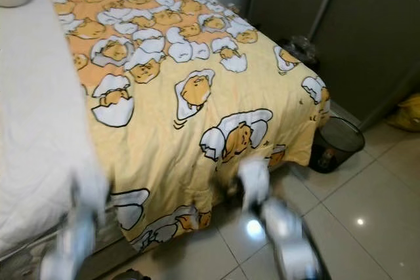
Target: Clean up the room
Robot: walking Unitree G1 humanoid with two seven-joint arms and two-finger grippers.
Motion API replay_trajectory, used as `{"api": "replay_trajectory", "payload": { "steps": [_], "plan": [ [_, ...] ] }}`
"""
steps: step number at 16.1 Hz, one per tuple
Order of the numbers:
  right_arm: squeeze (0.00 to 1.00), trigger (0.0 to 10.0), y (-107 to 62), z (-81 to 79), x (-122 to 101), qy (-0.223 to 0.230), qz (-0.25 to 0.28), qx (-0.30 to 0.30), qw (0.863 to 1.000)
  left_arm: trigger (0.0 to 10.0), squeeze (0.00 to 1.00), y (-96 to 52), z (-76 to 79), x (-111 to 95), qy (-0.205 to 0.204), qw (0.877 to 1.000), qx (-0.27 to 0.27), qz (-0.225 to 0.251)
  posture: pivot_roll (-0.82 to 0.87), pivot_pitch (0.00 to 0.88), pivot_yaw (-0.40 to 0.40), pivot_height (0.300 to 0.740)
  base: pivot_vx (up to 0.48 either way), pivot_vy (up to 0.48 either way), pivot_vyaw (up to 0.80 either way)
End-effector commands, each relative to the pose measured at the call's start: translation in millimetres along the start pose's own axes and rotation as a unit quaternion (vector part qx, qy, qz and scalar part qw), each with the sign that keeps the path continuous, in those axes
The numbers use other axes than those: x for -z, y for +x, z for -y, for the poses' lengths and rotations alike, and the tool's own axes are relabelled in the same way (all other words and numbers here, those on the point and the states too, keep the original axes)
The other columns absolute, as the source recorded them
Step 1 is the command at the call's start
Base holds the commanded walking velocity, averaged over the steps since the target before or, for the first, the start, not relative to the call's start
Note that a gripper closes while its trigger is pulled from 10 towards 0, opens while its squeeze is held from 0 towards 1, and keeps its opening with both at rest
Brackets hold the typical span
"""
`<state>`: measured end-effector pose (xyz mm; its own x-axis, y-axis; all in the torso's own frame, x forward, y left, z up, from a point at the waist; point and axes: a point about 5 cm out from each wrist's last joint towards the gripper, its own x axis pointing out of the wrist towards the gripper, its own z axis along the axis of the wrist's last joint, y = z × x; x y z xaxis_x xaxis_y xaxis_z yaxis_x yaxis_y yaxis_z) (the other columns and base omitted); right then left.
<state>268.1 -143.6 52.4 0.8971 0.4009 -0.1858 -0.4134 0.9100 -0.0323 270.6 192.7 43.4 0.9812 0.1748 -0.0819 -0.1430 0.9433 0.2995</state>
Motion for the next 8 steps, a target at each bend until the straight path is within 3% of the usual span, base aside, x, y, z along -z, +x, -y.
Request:
{"api": "replay_trajectory", "payload": {
  "steps": [1,2,4,5,7,8],
  "plan": [
    [1.0,10.0,7.5,11.6,-16,-0.011,0.032,0.046,0.998,10.0,1.0,12.8,2.7,-29,-0.04,0.998,-0.016,0.038,0.05,0.0,-0.035,0.74,0.0,0.0,0.0],
    [1.0,10.0,12.2,13.5,-23,-0.011,0.047,0.055,0.997,10.0,1.0,18.6,7.0,-46,-0.063,0.996,-0.013,0.064,0.05,0.0,-0.028,0.74,0.0,0.0,0.0],
    [1.0,10.0,14.0,11.8,-24,0.001,0.055,0.06,0.997,10.0,1.0,21.3,11.4,-56,-0.083,0.993,0.007,0.084,0.05,0.0,-0.014,0.74,0.0,0.0,0.0],
    [1.0,10.0,13.9,9.3,-21,0.004,0.051,0.057,0.997,10.0,1.0,19.8,12.3,-52,-0.082,0.993,0.019,0.082,0.05,0.0,-0.009,0.74,0.0,-0.48,0.0],
    [1.0,10.0,12.9,3.9,-13,0.025,0.046,0.063,0.997,10.0,1.0,11.0,9.2,-33,-0.088,0.995,0.013,0.039,0.04,0.0,-0.003,0.74,0.0,-0.48,0.62],
    [1.0,10.0,12.9,3.9,-13,0.025,0.046,0.063,0.997,10.0,1.0,11.0,9.2,-33,-0.088,0.995,0.013,0.039,0.04,0.0,-0.003,0.74,0.0,-0.48,0.68]
  ]
}}
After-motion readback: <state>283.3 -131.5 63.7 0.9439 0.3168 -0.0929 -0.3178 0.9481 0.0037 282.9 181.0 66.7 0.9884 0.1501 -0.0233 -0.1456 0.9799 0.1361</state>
